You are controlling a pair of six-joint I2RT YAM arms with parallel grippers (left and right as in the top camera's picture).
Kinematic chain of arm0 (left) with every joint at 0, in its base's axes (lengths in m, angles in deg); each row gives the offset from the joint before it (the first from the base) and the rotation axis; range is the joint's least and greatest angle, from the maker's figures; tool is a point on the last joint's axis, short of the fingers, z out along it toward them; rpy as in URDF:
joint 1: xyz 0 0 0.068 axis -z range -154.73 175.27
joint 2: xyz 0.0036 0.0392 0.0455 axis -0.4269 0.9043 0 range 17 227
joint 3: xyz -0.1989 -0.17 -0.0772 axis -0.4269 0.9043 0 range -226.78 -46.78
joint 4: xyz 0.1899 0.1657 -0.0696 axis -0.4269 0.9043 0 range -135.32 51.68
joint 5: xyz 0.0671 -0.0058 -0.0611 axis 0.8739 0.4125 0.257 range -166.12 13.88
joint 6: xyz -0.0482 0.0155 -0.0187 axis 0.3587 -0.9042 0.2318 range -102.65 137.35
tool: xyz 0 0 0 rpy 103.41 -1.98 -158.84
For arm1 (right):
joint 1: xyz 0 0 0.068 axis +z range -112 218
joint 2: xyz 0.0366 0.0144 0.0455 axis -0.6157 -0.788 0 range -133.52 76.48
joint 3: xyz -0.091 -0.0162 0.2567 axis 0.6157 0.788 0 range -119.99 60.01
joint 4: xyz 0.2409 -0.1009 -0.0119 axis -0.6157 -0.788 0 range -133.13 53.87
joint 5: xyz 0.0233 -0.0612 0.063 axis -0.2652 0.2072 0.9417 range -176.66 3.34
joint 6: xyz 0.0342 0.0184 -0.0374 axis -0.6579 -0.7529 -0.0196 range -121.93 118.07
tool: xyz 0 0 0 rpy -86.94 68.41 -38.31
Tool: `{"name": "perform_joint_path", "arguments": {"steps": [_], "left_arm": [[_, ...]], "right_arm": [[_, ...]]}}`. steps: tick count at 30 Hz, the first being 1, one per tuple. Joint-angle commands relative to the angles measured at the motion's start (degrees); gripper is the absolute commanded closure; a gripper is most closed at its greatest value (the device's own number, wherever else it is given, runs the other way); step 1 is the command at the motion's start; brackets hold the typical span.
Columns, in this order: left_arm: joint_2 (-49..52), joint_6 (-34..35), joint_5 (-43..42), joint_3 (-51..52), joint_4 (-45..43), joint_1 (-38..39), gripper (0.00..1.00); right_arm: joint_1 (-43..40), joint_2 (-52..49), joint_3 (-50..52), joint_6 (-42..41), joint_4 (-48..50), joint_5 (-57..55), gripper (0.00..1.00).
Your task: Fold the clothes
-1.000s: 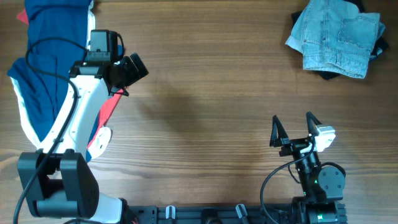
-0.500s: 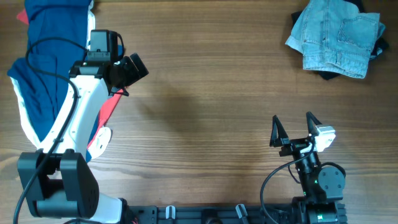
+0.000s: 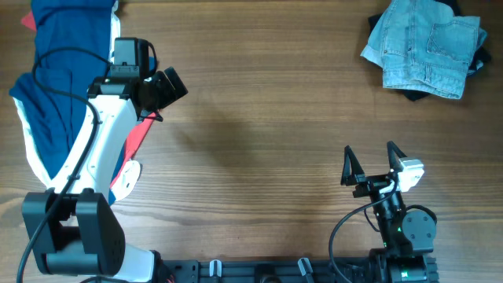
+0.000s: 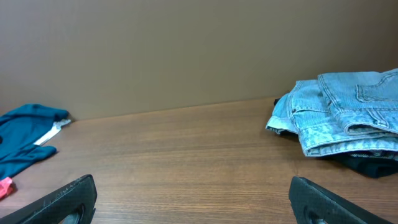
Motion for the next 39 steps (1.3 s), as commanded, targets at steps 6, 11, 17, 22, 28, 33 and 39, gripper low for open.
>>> {"name": "perform_joint_path", "arguments": {"steps": [6, 11, 17, 22, 28, 33, 39], "left_arm": [[-6.88, -13.20, 1.25, -0.52, -7.30, -0.22, 0.00], [-15.15, -21.68, 1.25, -0.37, -10.25, -1.70, 0.00], [-27.76, -21.81, -0.63, 7.96, -16.65, -9.11, 0.00], [-40.74, -21.64, -2.12, 22.53, -24.81, -13.31, 0.00], [-56.98, -21.33, -3.13, 40.48, -32.96, -15.32, 0.00], [-69.07, -20.68, -4.52, 51.91, -35.19, -15.30, 0.00], [-78.99, -21.00, -4.61, 60.30, -36.92, -16.15, 0.00]], "right_arm": [[0.20, 0.52, 0.07, -0.57, 0.02, -1.18, 0.00], [0.20, 0.52, 0.07, -0.57, 0.02, -1.18, 0.00], [0.20, 0.52, 0.07, -0.57, 0.02, -1.18, 0.00], [0.20, 0.52, 0.07, -0.57, 0.02, -1.18, 0.00], [0.20, 0.52, 0.07, -0.57, 0.02, -1.18, 0.00], [0.20, 0.52, 0.07, -0.55, 0.02, -1.18, 0.00], [0.20, 0.52, 0.07, -0.57, 0.02, -1.18, 0.00]]}}
